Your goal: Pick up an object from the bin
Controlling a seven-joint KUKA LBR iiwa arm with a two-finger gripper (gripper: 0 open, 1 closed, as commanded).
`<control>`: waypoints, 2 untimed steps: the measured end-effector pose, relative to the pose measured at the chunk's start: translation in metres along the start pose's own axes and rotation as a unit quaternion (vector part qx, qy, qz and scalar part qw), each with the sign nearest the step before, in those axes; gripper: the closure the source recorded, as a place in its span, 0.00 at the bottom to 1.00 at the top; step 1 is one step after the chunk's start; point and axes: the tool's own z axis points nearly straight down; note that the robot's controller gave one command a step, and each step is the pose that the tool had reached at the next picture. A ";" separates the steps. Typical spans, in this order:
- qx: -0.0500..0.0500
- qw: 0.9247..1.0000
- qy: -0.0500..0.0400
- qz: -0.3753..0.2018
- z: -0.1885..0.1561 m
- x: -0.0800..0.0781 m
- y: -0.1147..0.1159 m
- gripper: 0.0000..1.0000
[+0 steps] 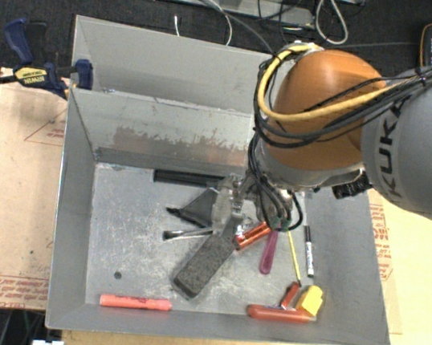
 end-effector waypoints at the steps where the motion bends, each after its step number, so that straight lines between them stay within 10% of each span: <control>1: 0.000 0.999 0.002 -0.032 0.073 -0.029 0.040 1.00; 2: -0.001 1.000 -0.005 -0.011 0.068 -0.016 0.050 1.00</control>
Offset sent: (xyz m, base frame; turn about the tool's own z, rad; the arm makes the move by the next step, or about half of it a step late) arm 0.0172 0.0507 -0.0670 -0.0149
